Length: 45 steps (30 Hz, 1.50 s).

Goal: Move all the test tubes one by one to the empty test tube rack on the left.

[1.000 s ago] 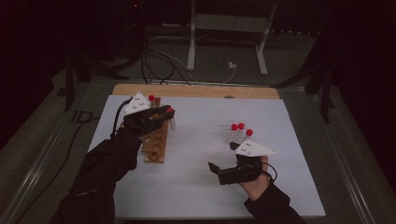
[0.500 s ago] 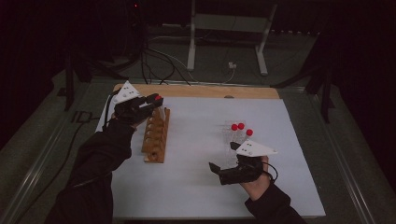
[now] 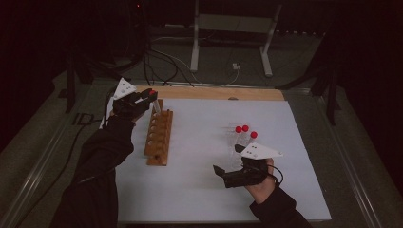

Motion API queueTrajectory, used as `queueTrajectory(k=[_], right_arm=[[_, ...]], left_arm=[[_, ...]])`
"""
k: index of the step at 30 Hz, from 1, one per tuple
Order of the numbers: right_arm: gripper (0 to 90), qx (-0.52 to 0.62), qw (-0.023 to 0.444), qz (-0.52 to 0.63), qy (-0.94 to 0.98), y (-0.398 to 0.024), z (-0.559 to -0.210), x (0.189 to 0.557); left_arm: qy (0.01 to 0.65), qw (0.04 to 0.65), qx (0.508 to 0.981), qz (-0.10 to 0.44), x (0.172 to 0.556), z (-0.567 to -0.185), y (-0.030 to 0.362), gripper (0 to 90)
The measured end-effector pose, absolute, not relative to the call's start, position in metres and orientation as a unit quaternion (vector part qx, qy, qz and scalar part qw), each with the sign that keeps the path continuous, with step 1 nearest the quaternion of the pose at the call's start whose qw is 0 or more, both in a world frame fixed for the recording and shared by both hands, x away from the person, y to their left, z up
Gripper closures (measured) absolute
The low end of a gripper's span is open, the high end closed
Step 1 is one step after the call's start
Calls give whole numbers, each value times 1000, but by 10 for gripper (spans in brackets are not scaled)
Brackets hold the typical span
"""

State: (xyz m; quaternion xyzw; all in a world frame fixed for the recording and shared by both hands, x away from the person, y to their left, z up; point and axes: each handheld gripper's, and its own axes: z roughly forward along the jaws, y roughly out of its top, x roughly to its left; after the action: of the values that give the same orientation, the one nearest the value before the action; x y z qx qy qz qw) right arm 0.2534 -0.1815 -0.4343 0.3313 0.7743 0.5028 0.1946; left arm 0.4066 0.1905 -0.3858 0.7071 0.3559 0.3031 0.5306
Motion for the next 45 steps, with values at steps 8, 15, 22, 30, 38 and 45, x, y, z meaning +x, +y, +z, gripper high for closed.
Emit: queueTrajectory(k=[8,15,22,30,38,45], right_arm=[[0,332,194,504,774,-183,-434,253],[0,331,194,505,773,-184,-434,253],[0,332,190,508,772,-185,-434,253],[0,332,188,508,772,-185,-434,253],[0,332,186,509,772,-185,-434,253],[0,330,186,513,771,-186,-431,252]], left_arm=[[380,518,700,313,418,-400,192,720],[392,510,701,306,422,-414,191,719],[401,500,707,299,424,-428,191,719],[412,493,710,288,427,-442,191,719],[418,482,716,285,428,-454,191,718],[409,478,724,284,427,-453,191,716]])
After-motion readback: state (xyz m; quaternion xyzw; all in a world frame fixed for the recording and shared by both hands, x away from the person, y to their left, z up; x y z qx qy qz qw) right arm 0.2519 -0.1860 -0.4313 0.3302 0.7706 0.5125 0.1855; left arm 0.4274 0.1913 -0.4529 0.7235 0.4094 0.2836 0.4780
